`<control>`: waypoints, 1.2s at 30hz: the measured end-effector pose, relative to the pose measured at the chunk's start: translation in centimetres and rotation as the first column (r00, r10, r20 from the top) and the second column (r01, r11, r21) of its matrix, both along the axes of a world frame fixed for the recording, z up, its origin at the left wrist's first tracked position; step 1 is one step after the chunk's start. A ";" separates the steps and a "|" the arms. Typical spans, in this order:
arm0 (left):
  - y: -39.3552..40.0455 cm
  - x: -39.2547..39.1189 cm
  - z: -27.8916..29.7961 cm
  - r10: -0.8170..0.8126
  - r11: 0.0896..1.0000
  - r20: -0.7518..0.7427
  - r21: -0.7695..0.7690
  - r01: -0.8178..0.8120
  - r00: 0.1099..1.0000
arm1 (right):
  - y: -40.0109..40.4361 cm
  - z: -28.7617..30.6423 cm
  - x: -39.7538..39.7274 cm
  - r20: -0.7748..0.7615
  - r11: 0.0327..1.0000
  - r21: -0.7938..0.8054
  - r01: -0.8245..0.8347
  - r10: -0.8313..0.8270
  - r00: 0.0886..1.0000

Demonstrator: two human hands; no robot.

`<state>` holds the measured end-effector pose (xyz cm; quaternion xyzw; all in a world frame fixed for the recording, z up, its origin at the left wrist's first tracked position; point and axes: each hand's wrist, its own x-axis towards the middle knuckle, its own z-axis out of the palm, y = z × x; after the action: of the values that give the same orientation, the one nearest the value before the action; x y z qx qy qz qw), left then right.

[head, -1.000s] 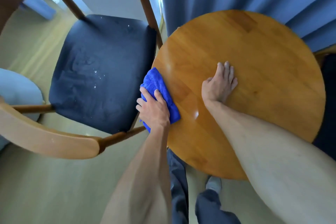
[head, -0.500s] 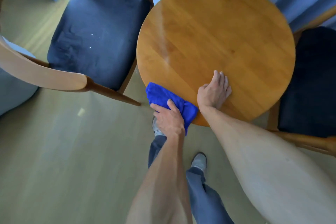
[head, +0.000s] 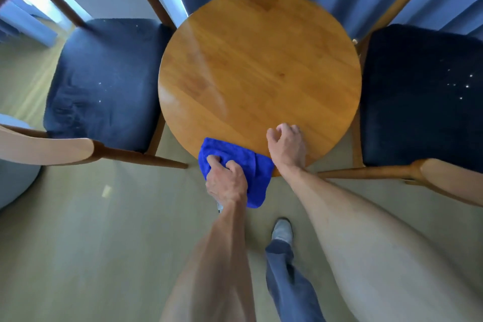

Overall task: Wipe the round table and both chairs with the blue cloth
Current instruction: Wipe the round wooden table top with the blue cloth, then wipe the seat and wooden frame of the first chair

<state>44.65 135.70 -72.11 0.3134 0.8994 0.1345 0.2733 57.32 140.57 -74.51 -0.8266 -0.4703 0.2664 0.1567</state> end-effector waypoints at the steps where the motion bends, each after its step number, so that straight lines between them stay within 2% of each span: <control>1: 0.8 -0.8 -0.1 -0.046 0.999 -0.031 -0.019 0.045 0.998 | -0.2 -0.1 -0.3 0.019 0.989 -0.007 -0.145 0.145 0.989; 3: 2.6 -2.3 -0.1 -0.209 0.976 -0.134 -0.084 0.199 0.969 | -0.5 -0.3 -1.4 0.031 0.893 -0.047 -0.447 0.448 0.893; 5: 4.0 -3.1 -0.3 -0.359 0.930 -0.235 -0.171 0.325 0.904 | -0.6 -0.5 -3.1 0.021 0.795 -0.090 -0.600 0.604 0.797; 7: 4.9 -3.2 -0.6 -0.436 0.895 -0.260 -0.227 0.384 0.862 | -0.3 -0.4 -4.4 0.023 0.803 -0.105 -0.587 0.592 0.805; 11: 6.7 -3.2 -1.3 -0.560 0.824 -0.205 -0.236 0.515 0.803 | 0.0 -0.2 -5.4 0.082 0.806 -0.109 -0.582 0.591 0.803; 14: 8.1 -3.6 -1.2 -0.632 0.773 -0.222 -0.237 0.588 0.742 | 0.4 0.1 -5.3 0.101 0.854 -0.041 -0.519 0.520 0.848; 17: 10.7 -3.2 -0.7 -0.690 0.719 -0.268 -0.152 0.678 0.672 | 3.1 -0.5 -4.3 0.182 0.910 0.011 -0.415 0.406 0.895; 19: 13.5 -2.0 -0.3 -0.681 0.716 -0.239 -0.021 0.698 0.692 | 6.1 -0.6 -3.1 0.256 0.947 0.062 -0.316 0.291 0.922; 22: 17.9 1.1 0.0 -0.626 0.769 -0.046 0.130 0.626 0.779 | 10.7 -0.8 -0.5 0.296 0.984 0.100 -0.148 0.113 0.949; 23: 19.2 2.4 -0.2 -0.626 0.771 -0.012 0.133 0.622 0.779 | 11.7 -1.0 0.5 0.298 0.992 0.099 -0.075 0.042 0.954; 25: 21.2 4.6 -0.8 -0.669 0.742 -0.055 0.014 0.671 0.741 | 12.5 -1.7 1.8 0.336 0.991 0.129 0.034 -0.076 0.939; 27: 22.0 5.3 -1.5 -0.685 0.728 -0.123 -0.103 0.677 0.718 | 11.5 -2.3 2.3 0.432 0.993 0.118 0.004 -0.055 0.900; 29: 22.0 5.9 -2.1 -0.683 0.731 -0.138 -0.110 0.674 0.718 | 9.8 -2.7 2.9 0.479 0.996 0.071 -0.053 0.012 0.878; 33: 21.1 7.7 -2.0 -0.764 0.622 -0.181 0.049 0.782 0.619 | 9.6 -2.2 4.3 0.420 0.995 0.090 0.045 -0.079 0.904; 36: 22.1 11.6 -0.8 -0.794 0.569 -0.158 0.150 0.809 0.587 | 10.5 -0.8 7.2 0.340 0.976 0.130 0.176 -0.211 0.916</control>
<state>56.27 157.76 -72.91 0.7178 0.6500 0.0768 0.2375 64.48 151.11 -75.34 -0.8948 -0.4190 0.0744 0.1353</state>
